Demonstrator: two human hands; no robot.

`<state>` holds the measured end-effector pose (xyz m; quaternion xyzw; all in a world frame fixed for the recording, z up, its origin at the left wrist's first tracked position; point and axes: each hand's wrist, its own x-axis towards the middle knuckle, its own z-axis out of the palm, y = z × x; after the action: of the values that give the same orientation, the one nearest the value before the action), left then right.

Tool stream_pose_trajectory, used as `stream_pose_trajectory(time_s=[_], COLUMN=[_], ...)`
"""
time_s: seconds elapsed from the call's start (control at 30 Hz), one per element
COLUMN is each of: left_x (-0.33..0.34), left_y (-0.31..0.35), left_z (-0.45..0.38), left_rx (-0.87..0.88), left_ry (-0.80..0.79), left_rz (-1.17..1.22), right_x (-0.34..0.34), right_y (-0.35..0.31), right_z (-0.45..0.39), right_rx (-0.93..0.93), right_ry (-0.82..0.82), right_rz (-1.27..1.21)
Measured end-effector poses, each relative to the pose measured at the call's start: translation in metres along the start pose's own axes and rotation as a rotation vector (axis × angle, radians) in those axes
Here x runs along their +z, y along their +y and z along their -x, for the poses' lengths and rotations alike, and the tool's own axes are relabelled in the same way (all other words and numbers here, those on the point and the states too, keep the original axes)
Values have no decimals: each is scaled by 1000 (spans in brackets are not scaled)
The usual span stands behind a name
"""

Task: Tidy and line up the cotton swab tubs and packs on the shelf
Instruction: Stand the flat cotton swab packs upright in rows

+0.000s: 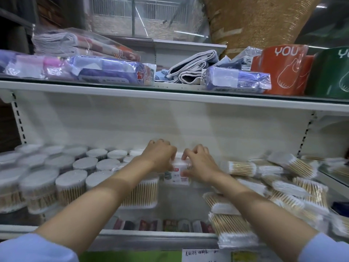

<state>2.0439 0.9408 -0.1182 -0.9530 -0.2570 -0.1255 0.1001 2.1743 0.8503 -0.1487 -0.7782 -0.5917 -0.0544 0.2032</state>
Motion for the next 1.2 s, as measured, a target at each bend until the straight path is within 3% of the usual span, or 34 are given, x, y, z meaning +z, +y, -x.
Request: stream_pose_trajectory(time_s=[0.13,0.27,0.37,0.53,0.67,0.83,0.93,1.07,1.2], left_x=[-11,-12,-7,4,8,15,12,3,-1], left_y=[14,47,85,123,131,119,110,93,82], left_z=[-10,-23,-33,-44,-42,-29,-8,15,37], left_rx=[12,107,162,186,151,62,-110,-259,-239], left_ry=[-72,-88,-16,-39,32,260,378,241,190], left_rz=[35,328,456,449,433,673,953,1661,1950], right_x=[-25,-58,-79,-92,-94,-88,-85,-71,-59], right_y=[11,36,50,67,78,78,67,51,30], right_z=[6,22,38,64,74,77,77,72,75], right_rx=[75,120,178,226,240,223,245,277,287], right_ry=[-26,89,174,258,295,402,416,383,214], right_rz=[-74,-174,-308,-416,-421,-509,-589,-701,-1049])
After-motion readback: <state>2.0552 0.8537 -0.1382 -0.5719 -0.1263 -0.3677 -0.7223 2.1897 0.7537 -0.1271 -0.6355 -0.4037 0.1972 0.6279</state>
